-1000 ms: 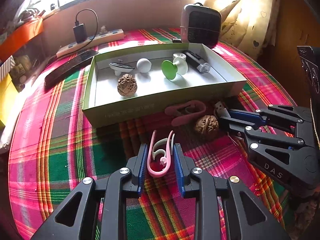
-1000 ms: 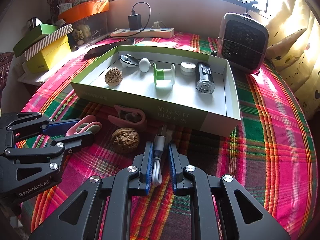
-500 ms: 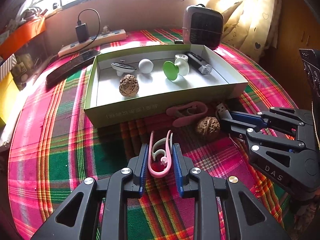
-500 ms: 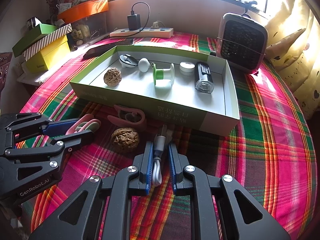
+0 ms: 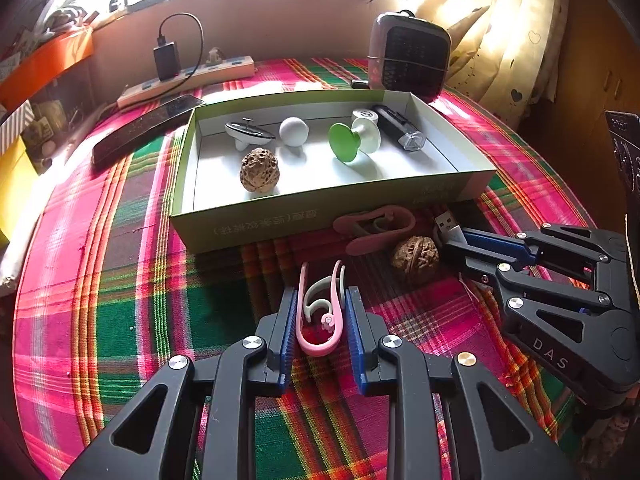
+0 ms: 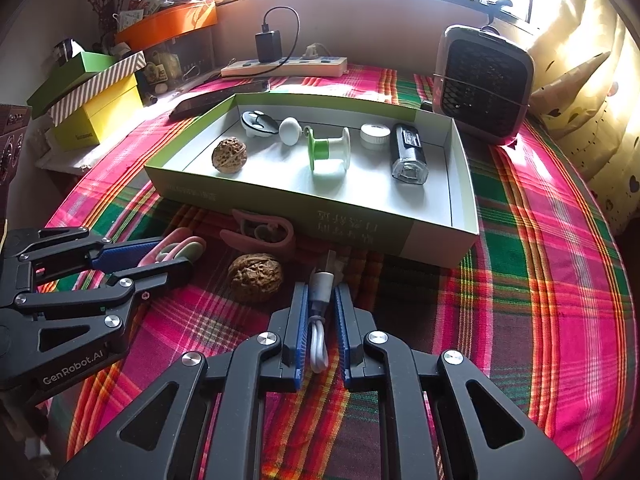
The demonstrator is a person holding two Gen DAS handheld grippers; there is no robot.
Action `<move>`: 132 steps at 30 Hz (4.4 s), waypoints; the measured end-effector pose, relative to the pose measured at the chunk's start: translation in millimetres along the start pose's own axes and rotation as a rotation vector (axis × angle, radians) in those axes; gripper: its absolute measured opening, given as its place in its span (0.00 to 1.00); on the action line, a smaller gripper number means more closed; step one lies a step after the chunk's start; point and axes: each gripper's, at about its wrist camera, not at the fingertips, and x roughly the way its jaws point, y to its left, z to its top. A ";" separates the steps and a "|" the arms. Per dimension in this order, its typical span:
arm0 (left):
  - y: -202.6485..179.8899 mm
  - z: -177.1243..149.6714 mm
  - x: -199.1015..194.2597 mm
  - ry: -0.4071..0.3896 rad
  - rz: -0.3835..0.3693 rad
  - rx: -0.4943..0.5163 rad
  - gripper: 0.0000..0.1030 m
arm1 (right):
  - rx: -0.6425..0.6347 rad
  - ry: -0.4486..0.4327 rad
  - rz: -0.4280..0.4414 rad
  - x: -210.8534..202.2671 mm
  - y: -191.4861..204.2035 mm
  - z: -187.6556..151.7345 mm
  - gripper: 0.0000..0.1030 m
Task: Organize objects
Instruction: 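Lift the pink clip with left tool while right tool lifts the cable, then carry the clip and cable with both tools over the white box, then lower into the box and open right tool on the cable while left tool releases the clip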
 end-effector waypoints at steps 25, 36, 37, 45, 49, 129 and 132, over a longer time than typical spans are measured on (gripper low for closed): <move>-4.2 7.1 -21.0 -0.046 0.000 0.006 0.21 | 0.075 -0.050 0.068 -26.9 -13.0 -0.5 0.11; -5.8 13.3 -23.0 -0.054 -0.005 0.011 0.21 | 0.083 -0.070 0.052 -34.8 -20.9 3.3 0.11; -6.1 14.3 -23.5 -0.055 -0.004 0.013 0.21 | 0.083 -0.071 0.052 -35.1 -21.1 3.9 0.11; -6.7 25.1 -27.1 -0.068 -0.005 0.019 0.21 | 0.082 -0.082 0.046 -38.5 -23.7 11.2 0.11; -5.4 33.9 -26.8 -0.074 -0.011 0.019 0.21 | 0.080 -0.090 0.033 -39.9 -26.7 18.2 0.11; 19.5 99.8 69.5 0.027 -0.017 -0.029 0.21 | 0.180 -0.004 -0.011 55.0 -92.2 107.2 0.11; 19.4 99.8 69.8 0.027 -0.017 -0.030 0.22 | 0.185 -0.004 -0.008 54.9 -92.6 107.4 0.11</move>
